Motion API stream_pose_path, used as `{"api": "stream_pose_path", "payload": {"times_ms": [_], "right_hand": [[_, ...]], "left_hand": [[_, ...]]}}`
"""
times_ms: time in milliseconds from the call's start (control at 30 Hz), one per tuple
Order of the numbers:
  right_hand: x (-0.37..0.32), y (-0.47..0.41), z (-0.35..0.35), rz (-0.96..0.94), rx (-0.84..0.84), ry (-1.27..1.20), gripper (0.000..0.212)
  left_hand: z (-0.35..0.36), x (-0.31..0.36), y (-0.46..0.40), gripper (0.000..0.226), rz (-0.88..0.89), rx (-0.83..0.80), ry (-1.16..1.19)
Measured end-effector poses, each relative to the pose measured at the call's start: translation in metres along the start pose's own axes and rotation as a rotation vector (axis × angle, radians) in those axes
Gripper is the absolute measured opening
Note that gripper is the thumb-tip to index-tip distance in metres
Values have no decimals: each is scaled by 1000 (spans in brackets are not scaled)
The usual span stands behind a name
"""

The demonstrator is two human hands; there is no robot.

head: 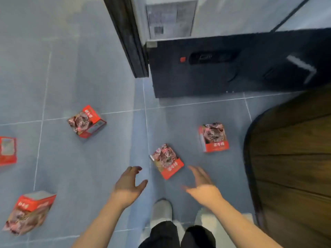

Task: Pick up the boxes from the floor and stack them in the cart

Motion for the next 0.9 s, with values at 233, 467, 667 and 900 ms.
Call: {"api": "stream_pose_path", "payload": {"times_ms": [233, 467, 667, 900], "right_hand": [[13, -157, 76, 64, 138, 135, 119], [26, -185, 86, -19, 270, 267, 131], [44, -119, 40, -206, 236, 294, 130], [40, -72, -8, -356, 223, 211, 125]], "left_hand": [[75, -92, -79, 47, -28, 44, -8], [86, -98, -103, 58, -14, 55, 44], [44, -23, -92, 92, 68, 72, 91], [27, 55, -106, 92, 120, -216, 341]]}}
Point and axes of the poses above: each hand's wrist, its own y-axis away from the middle knuckle, its own z-axis out of the palm, x = y × z, the point moved 2 cm from there along -y, towards the middle knuckle, and after that the axes turned 13 degrees about -x, right-handed, at the moved point
